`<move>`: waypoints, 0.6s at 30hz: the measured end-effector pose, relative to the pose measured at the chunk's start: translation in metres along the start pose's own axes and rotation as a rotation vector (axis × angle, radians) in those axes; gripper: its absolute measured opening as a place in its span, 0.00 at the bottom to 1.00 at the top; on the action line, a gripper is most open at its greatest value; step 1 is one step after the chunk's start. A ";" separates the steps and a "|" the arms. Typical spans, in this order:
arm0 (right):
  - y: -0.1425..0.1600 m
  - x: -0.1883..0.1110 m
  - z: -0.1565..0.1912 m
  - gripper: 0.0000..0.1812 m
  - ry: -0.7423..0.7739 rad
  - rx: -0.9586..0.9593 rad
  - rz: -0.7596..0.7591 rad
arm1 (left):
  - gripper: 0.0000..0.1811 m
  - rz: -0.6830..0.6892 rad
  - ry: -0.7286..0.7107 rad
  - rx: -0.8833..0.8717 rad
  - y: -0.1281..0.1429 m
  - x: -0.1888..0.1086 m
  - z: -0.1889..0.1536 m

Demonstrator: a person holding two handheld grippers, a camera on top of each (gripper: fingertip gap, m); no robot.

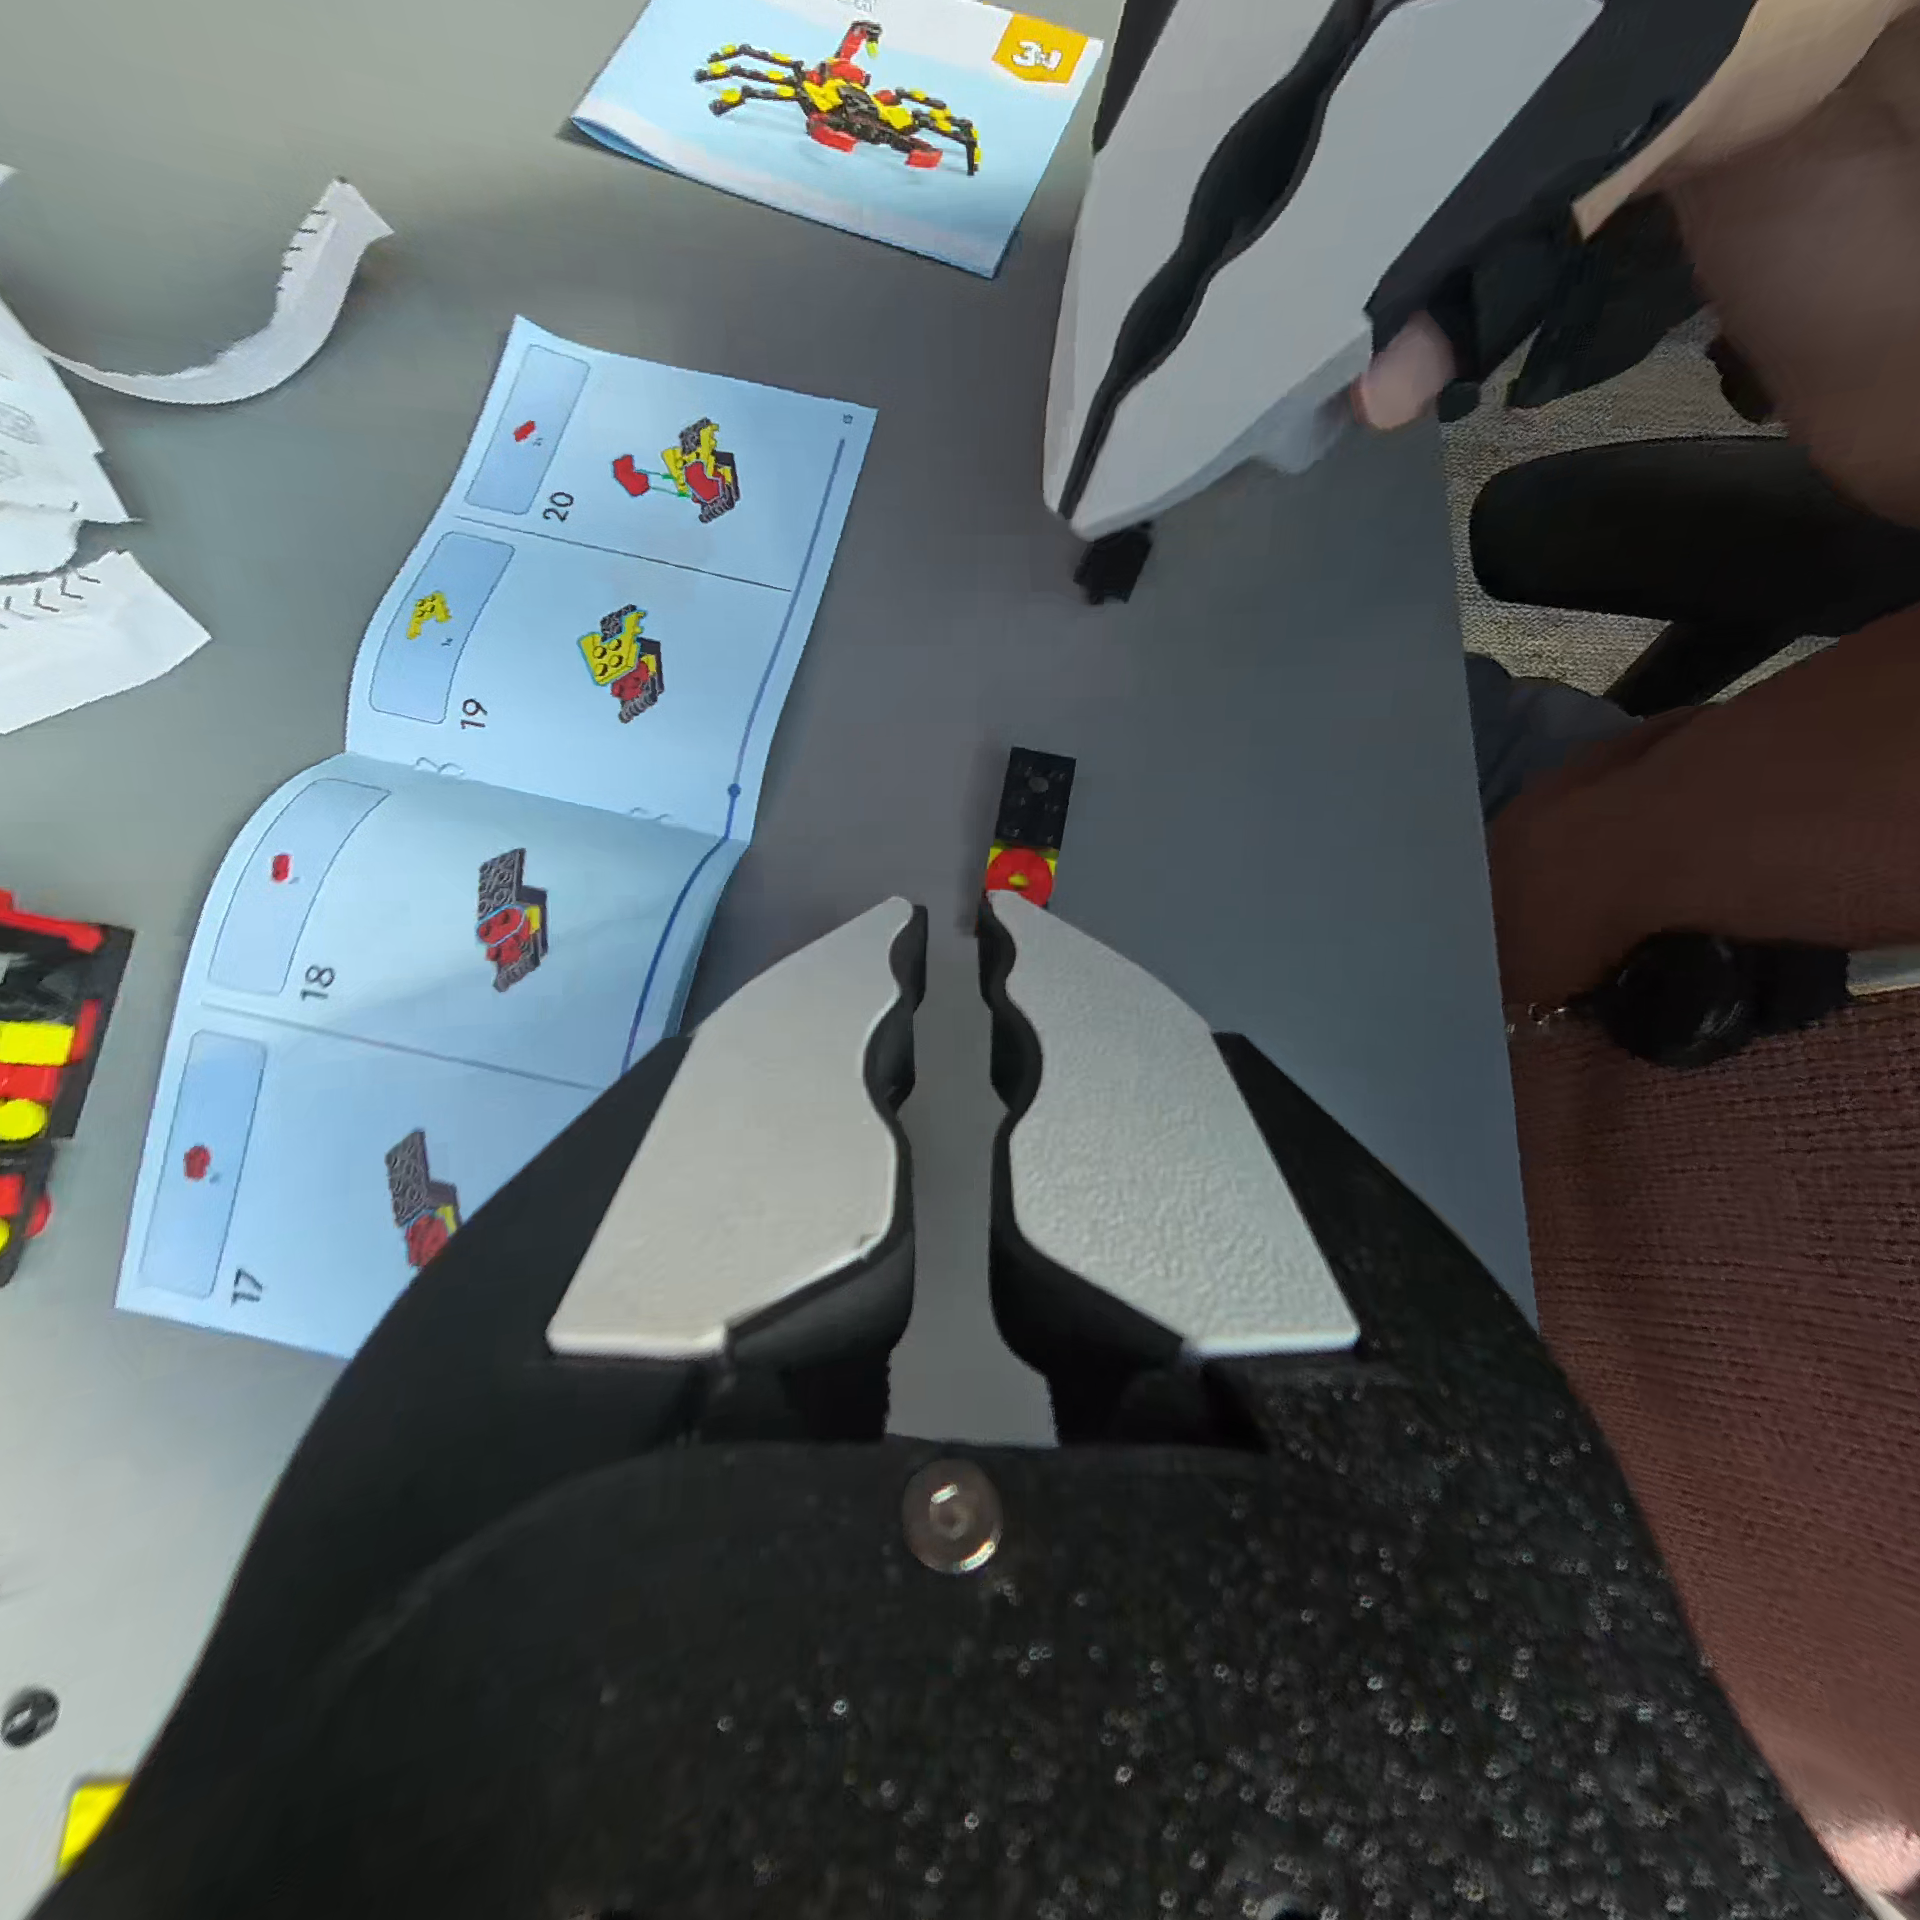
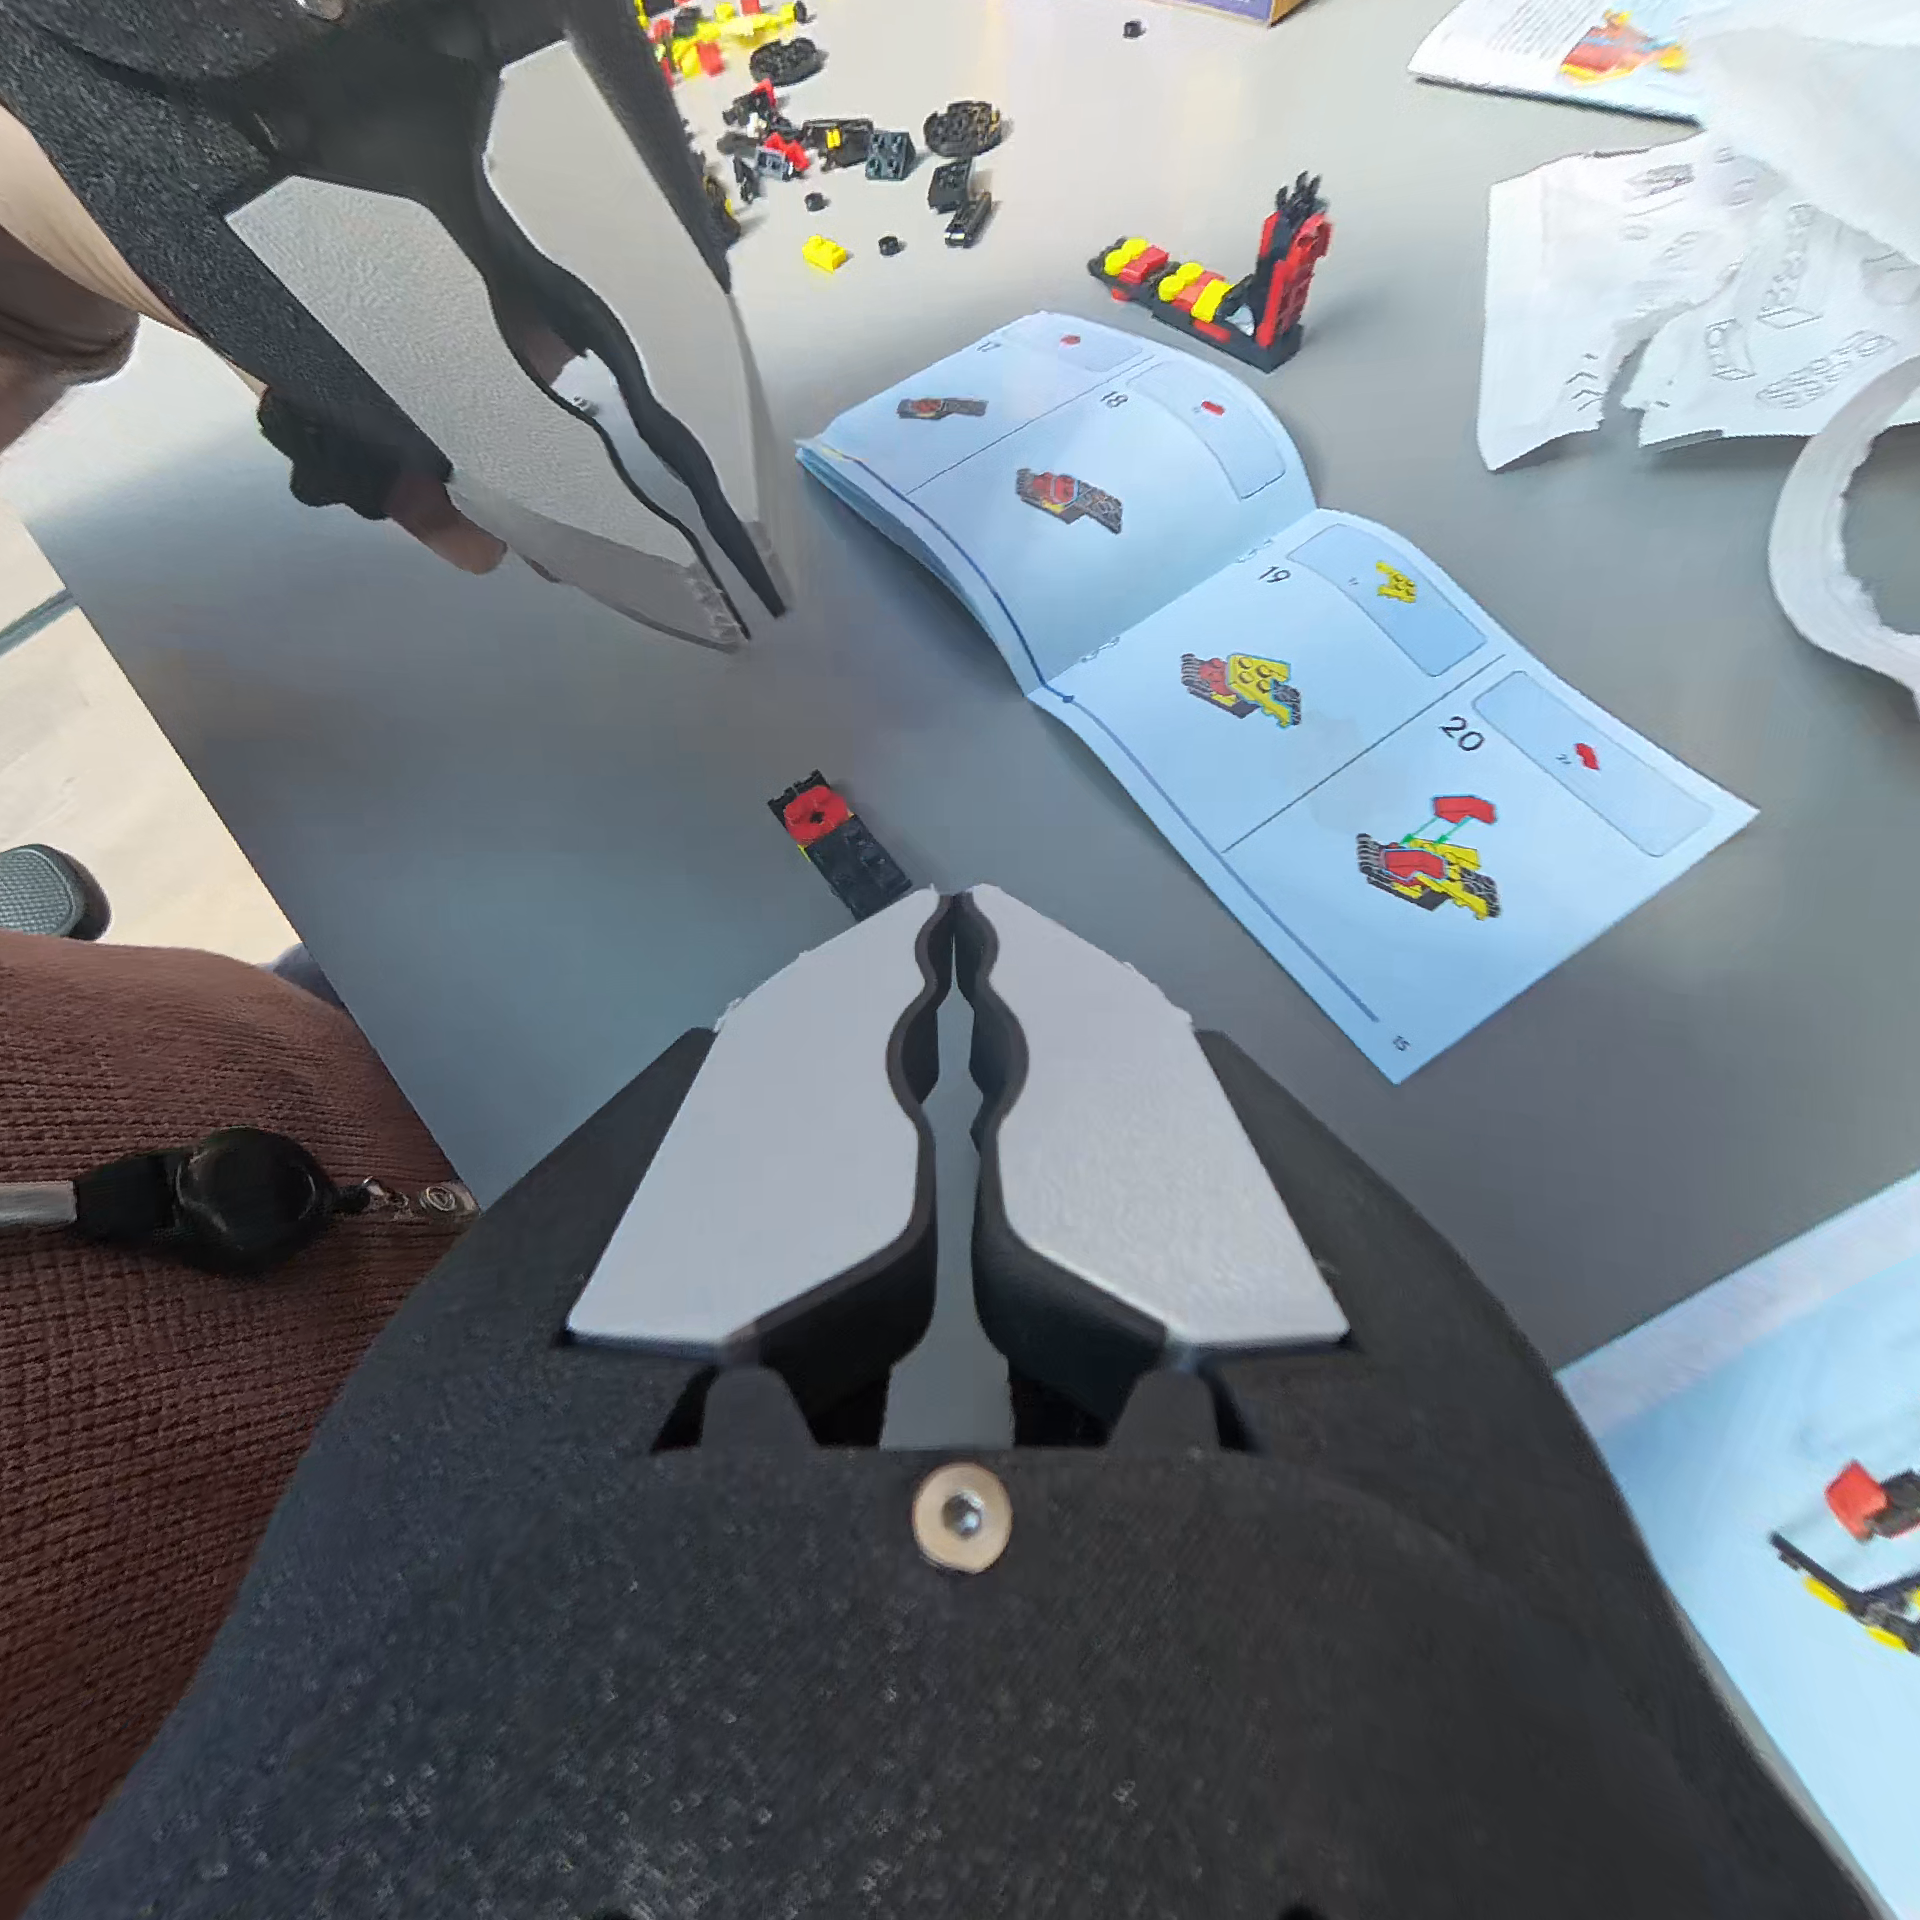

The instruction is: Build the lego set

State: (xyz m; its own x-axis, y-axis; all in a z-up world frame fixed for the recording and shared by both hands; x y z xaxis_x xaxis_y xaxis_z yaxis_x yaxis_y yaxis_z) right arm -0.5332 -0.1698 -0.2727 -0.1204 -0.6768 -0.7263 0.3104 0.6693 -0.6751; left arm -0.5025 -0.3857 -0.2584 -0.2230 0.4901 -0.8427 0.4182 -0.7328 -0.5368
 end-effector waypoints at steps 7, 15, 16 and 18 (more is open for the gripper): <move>-0.021 -0.018 -0.013 0.07 0.004 -0.073 -0.152 | 0.13 -0.246 -0.213 -0.115 0.076 -0.032 -0.033; -0.160 0.060 0.000 0.06 -0.085 -0.527 -0.027 | 0.11 -0.234 -0.543 -0.168 0.124 -0.047 -0.047; -0.172 0.068 -0.002 0.03 -0.081 -0.556 0.023 | 0.11 -0.224 -0.567 -0.169 0.128 -0.049 -0.046; -0.180 0.070 -0.003 0.01 -0.128 -0.588 0.116 | 0.11 -0.214 -0.621 -0.158 0.135 -0.054 -0.046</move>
State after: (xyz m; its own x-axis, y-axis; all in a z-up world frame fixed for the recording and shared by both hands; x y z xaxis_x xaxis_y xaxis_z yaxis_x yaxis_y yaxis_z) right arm -0.6002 -0.3368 -0.2022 0.0086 -0.5967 -0.8024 -0.2622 0.7730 -0.5777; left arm -0.3936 -0.4897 -0.2839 -0.7604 0.2201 -0.6111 0.4214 -0.5487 -0.7220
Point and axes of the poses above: each gripper's, where its closed fingertips meet, x out along the fingers, y out of its underside, z = x × y across the jaws, the point moved 10 cm from there along -x, back along the fingers, and after that the axes turned 13 degrees about z, right-handed, at the moved point
